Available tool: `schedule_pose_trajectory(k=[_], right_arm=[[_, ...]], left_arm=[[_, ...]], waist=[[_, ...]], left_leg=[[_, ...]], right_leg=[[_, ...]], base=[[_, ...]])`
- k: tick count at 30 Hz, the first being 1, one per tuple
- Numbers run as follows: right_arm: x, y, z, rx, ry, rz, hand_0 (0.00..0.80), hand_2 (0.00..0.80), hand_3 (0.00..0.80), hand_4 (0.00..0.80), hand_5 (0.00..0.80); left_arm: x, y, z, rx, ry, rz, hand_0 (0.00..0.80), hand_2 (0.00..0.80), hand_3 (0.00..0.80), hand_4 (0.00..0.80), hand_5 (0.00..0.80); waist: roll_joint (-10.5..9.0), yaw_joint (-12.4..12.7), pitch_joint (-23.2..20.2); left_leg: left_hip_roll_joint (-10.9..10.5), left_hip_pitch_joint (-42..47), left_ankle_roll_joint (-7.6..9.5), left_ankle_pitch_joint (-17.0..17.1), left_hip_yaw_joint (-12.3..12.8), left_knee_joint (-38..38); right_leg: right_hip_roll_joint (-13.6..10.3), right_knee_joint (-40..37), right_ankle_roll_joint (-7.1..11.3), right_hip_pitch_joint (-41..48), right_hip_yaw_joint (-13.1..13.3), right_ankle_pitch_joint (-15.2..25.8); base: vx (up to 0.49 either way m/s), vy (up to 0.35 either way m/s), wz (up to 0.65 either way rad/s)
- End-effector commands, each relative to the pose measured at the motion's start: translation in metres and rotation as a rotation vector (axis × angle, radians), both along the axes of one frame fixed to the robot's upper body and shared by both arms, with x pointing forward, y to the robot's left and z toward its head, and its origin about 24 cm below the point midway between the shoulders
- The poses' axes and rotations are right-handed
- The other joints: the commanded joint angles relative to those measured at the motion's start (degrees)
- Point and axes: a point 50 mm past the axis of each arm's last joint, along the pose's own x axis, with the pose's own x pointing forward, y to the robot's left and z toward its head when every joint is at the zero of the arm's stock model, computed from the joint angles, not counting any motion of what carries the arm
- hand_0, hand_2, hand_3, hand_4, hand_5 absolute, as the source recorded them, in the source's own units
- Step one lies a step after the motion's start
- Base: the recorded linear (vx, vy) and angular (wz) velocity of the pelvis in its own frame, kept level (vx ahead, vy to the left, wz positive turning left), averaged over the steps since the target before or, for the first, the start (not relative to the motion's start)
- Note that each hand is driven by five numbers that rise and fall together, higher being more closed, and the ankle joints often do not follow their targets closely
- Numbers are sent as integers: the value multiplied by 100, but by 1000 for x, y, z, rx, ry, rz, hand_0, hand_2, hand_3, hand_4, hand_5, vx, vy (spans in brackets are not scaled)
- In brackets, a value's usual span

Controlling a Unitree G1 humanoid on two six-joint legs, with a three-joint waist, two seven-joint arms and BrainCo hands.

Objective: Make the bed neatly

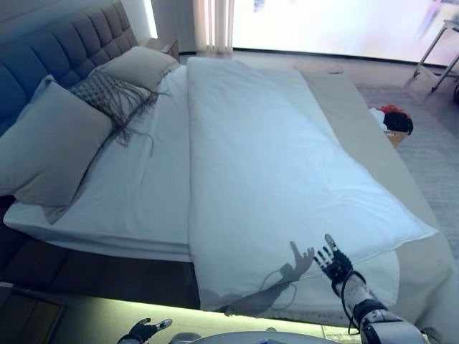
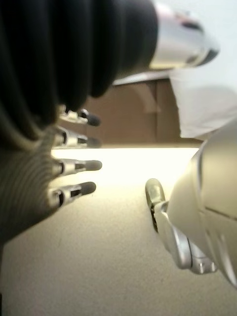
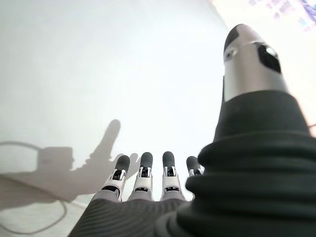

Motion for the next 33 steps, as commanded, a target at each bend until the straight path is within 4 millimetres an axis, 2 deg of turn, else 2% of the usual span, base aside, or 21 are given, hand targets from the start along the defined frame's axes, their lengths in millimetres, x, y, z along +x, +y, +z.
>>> schedule_pose_trajectory(k=[1,4,9,14,20,23,29,33], right_arm=[[56,-17,55,-13,-151,-62,0,0,0,0,0],[53,-22,53,-12,-105,-78,0,0,0,0,0],[26,-12,21,31,33,-102,0,0,0,0,0],[20,-8,14,44,55,-93,0,0,0,0,0],[43,-1,31,28,-37,-89,0,0,0,0,0],[52,2,38,32,-66,-94,0,0,0,0,0],[69,3,55,-1,-119,-84,0,0,0,0,0],[77,-6,69,-57,-134,-102,0,0,0,0,0]], left_arm=[[54,-5,15,-21,-152,-55,0,0,0,0,0],[63,-13,17,-20,-180,-67,0,0,0,0,0],[74,-16,20,-3,-207,-78,0,0,0,0,0],[92,-21,28,-18,-275,-92,0,0,0,0,0],[134,-41,51,-117,-455,-117,0,0,0,0,0],[146,-50,59,-141,-496,-127,0,0,0,0,0],[154,-60,65,-159,-539,-129,0,0,0,0,0],[159,-58,71,-166,-590,-76,0,0,0,0,0]], waist=[[69,163,666],[130,135,840],[178,64,969],[240,-5,1148],[364,-55,1510],[410,-49,1618],[542,-9,1863],[602,16,2020]], left_leg=[[295,-629,160,265,34,385],[261,-798,164,306,39,401],[212,-737,181,326,95,230],[209,-810,175,306,143,304],[124,-1140,179,300,136,391],[79,-1264,199,316,138,327],[-16,-1521,239,378,130,212],[-60,-1725,250,404,107,263]], right_leg=[[-486,590,197,-637,66,165],[-508,608,171,-811,82,201],[-515,472,160,-788,72,233],[-523,530,139,-895,68,227],[-519,544,110,-1222,110,270],[-521,508,123,-1395,111,326],[-528,530,134,-1750,85,392],[-549,644,139,-1989,68,401]], base=[[-268,3,11],[-144,13,9],[-13,-7,4],[-17,-18,-3],[-72,-20,-5],[-64,-22,0],[-58,-7,1],[0,0,0]])
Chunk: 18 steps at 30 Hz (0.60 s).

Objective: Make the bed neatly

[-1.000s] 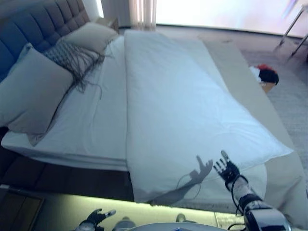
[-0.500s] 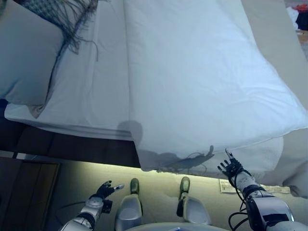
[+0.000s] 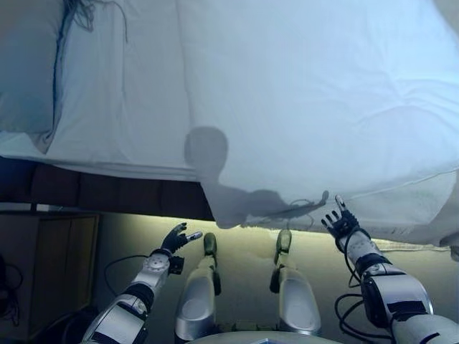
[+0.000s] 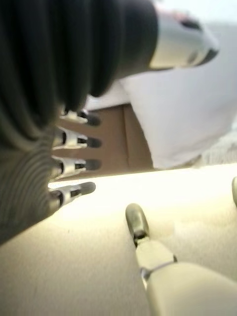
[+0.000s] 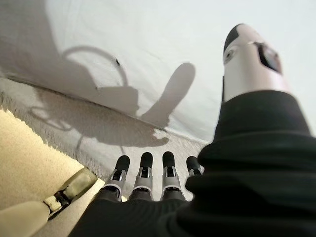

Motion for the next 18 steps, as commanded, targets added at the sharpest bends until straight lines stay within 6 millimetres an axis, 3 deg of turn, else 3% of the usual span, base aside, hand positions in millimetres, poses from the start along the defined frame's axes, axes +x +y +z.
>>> schedule_pose_trajectory(k=[1,7,13,18], right_arm=[[19,-12,29,-83,-68,-33,0,0,0,0,0],[35,-36,68,-175,-150,-70,0,0,0,0,0],[61,-55,139,-332,-288,-34,0,0,0,0,0],[78,-54,190,-434,-391,34,0,0,0,0,0]], left_arm=[[10,-3,9,-40,-64,65,0,0,0,0,0],[20,-7,22,-130,-149,112,0,0,0,0,0],[17,-15,26,-180,-187,129,0,0,0,0,0],[8,-14,24,-205,-202,139,0,0,0,0,0]], waist=[[-21,43,122],[134,137,340],[379,259,407],[493,334,407]], left_leg=[[35,-376,173,44,53,252],[-45,-732,184,102,59,275],[-154,-1088,205,185,-44,219],[-163,-1285,190,269,-65,174]], right_leg=[[-455,536,179,-556,35,118],[-514,674,225,-960,1,149],[-520,816,228,-1400,24,157],[-528,867,231,-1642,49,173]], base=[[0,0,0],[-31,1,3],[-26,62,3],[-2,63,-1]])
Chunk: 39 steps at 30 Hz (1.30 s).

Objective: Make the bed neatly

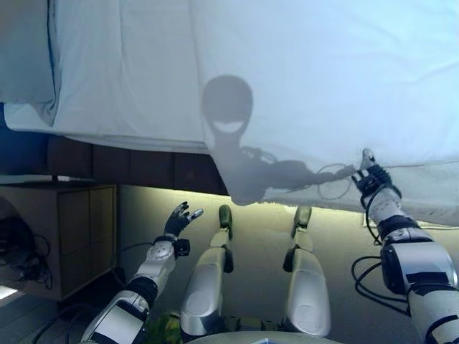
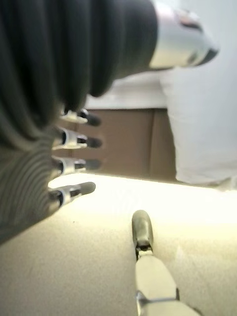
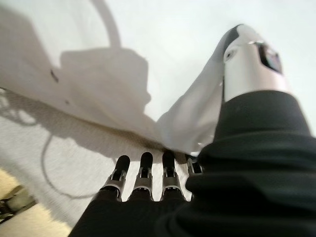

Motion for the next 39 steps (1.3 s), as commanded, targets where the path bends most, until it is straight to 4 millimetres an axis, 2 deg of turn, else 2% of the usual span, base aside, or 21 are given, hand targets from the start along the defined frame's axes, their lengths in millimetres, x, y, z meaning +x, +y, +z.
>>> schedule_pose_trajectory(k=[1,6,12,13,17,20,26,30,37,39], right_arm=[[27,-7,94,-181,-236,70,0,0,0,0,0],[40,13,134,-215,-391,155,0,0,0,0,0],[48,45,152,-257,-510,308,0,0,0,0,0],[48,47,153,-277,-533,321,800,800,800,800,800],[47,52,155,-323,-566,358,800,800,800,800,800],[46,54,148,-312,-547,375,800,800,800,800,800],[48,69,114,-268,-440,457,800,800,800,800,800],[48,84,83,-198,-367,496,800,800,800,800,800],[39,104,38,-114,-270,577,800,800,800,800,800],[37,108,32,-102,-257,598,800,800,800,800,800]], left_arm=[[-13,1,-5,-23,-10,16,0,0,0,0,0],[-22,1,-9,-43,-16,5,0,0,0,0,0],[-28,2,-12,-56,-11,-6,0,0,0,0,0],[-29,2,-12,-58,-13,-8,0,0,0,0,0],[-31,1,-13,-69,-10,-18,0,0,0,0,0],[-32,-2,-14,-71,3,-63,0,0,0,0,0],[-36,-4,-21,-19,75,-167,0,0,0,0,0],[-40,-4,-32,44,178,-233,0,0,0,0,0],[-44,-3,-42,62,262,-236,0,0,0,0,0],[-45,-3,-44,67,276,-244,0,0,0,0,0]], waist=[[174,162,57],[252,161,57],[240,144,35],[237,139,15],[234,116,-80],[223,94,-151],[54,98,-336],[-161,52,-531],[-420,-28,-932],[-462,-30,-1032]], left_leg=[[125,-470,13,76,-72,206],[148,-489,-28,106,-15,158],[168,-283,-61,109,82,116],[170,-256,-62,108,100,114],[181,-113,-63,98,158,139],[196,30,-64,64,203,130],[257,419,-65,-20,262,82],[347,767,-86,-51,363,19],[471,1355,-118,-96,404,-7],[480,1436,-121,-71,400,-36]], right_leg=[[-271,733,132,-726,-45,5],[-289,788,134,-789,-22,-56],[-331,754,146,-615,-43,-59],[-337,746,150,-596,-47,-53],[-395,711,149,-445,-66,-38],[-415,679,151,-305,-71,-53],[-416,559,165,129,-168,-81],[-379,385,172,542,-220,-75],[-361,158,145,1331,-298,-125],[-345,111,133,1449,-309,-116]], base=[[0,56,3],[16,64,-2],[17,67,-6],[21,61,-6],[24,70,-6],[14,45,-11],[21,-4,0],[60,-37,6],[105,-27,0],[102,-17,-6]])
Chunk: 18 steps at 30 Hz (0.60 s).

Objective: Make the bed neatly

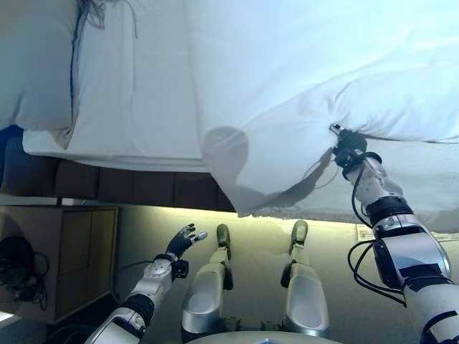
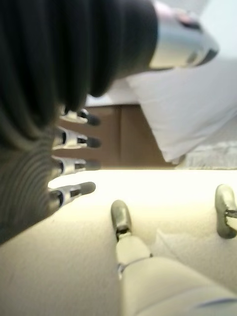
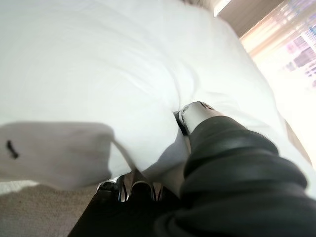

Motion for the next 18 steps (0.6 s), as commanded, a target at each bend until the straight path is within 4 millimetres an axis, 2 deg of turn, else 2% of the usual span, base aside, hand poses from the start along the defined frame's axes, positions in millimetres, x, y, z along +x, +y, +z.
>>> schedule_pose_trajectory(k=[1,7,13,16,17,18], right_arm=[[7,35,8,-5,-76,179,800,800,800,800,800],[6,52,2,10,-64,232,800,800,800,800,800],[10,83,12,47,-92,316,800,800,800,800,800],[9,100,15,63,-103,376,800,800,800,800,800],[9,104,16,65,-108,389,800,800,800,800,800],[8,109,16,67,-113,399,800,800,800,800,800]], left_arm=[[-10,-2,-12,63,76,-81,0,0,0,0,0],[-5,-8,-9,163,47,-193,0,0,0,0,0],[24,-24,10,280,-25,-328,0,0,0,0,0],[34,-34,17,147,0,-277,0,0,0,0,0],[35,-38,18,47,30,-239,0,0,0,0,0],[33,-45,16,-154,93,-158,0,0,0,0,0]], waist=[[-344,150,-796],[-414,156,-920],[-481,84,-895],[-506,38,-863],[-513,32,-855],[-519,31,-828]], left_leg=[[226,-74,18,-241,97,384],[261,87,5,-218,11,324],[328,42,7,-205,-1,358],[328,24,16,-185,-20,355],[326,15,16,-179,-21,354],[326,43,15,-184,-22,345]], right_leg=[[-574,701,293,-55,-70,-410],[-520,673,272,167,-92,-467],[-471,738,260,96,-50,-491],[-439,730,255,75,-8,-477],[-435,722,253,72,-5,-471],[-429,714,249,109,-19,-482]], base=[[100,-13,-4],[67,-4,0],[5,-1,0],[0,0,0],[0,0,0],[0,0,0]])
